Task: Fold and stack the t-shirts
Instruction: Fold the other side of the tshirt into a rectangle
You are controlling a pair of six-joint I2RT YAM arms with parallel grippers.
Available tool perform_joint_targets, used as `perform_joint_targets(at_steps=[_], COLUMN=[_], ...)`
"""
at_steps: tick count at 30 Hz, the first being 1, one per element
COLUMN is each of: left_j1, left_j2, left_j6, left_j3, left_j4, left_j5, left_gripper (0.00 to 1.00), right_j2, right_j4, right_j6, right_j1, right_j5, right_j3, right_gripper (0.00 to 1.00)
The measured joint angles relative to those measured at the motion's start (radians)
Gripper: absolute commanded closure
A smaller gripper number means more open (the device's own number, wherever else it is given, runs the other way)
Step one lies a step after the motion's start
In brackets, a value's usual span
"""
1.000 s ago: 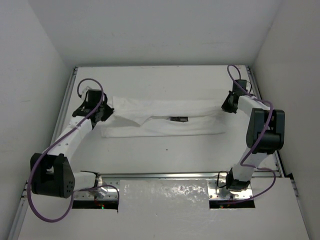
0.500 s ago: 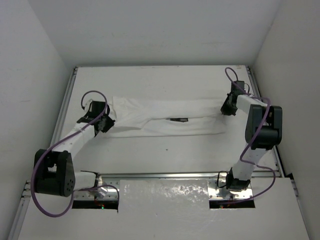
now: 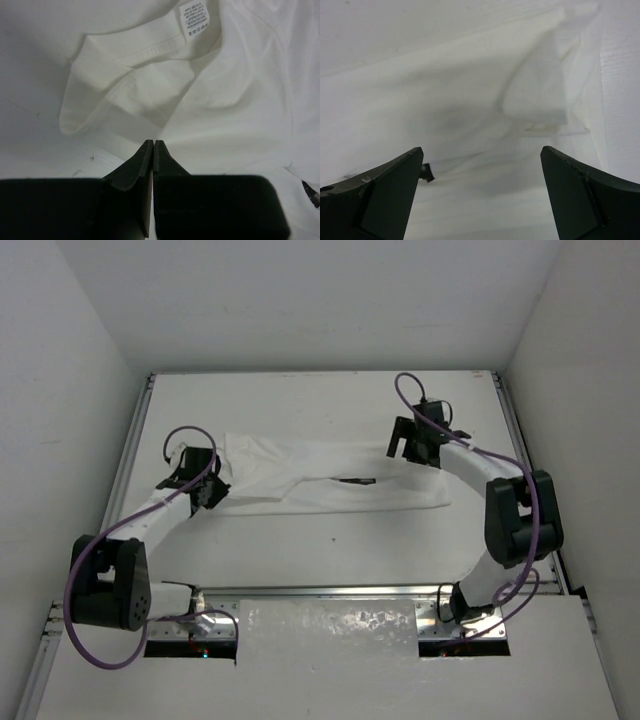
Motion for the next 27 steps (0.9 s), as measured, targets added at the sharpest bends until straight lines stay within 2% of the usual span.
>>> perform_joint_targets(at_steps=[4,7,12,14,20,27], left_j1=[0.000,0.000,0.000,0.000,0.000,0.000], left_j2=[0.028,0.048,0.050,0.050,0.050,0.045], left_j6=[0.000,0.000,-0.001,-0.002,-0.005,-0.005], left_j3=[-0.020,-0.032,-0.038,-0.038,-0.038,-0.040], left_j4=[0.021,0.029,0.029,0.028,0.028,0.029], left_j5=[0.000,0.001,-0.011,-0.020,-0.031,-0.034], left_gripper=[1.00,1.00,1.00,1.00,1.00,1.00], right_j2=[-0.025,-0.019,0.077,0.163,0.385,0.404], right_j4=[0.042,0.073,0.153,0.169,0.203,0.234], right_j6=[-0.031,-0.068,-0.132,-0.162,-0.245,-0.278], right_j1=[0.153,0.319,0.543,0.584,0.657,0.687], right_j5=[0.070,0.125,0.080,0.035,-0.079,-0.122], right_j3=[0.000,0.000,0.050,0.105,0.256,0.290], right_gripper=[0.01,0.02,0.16,0.22,0.26,0.29])
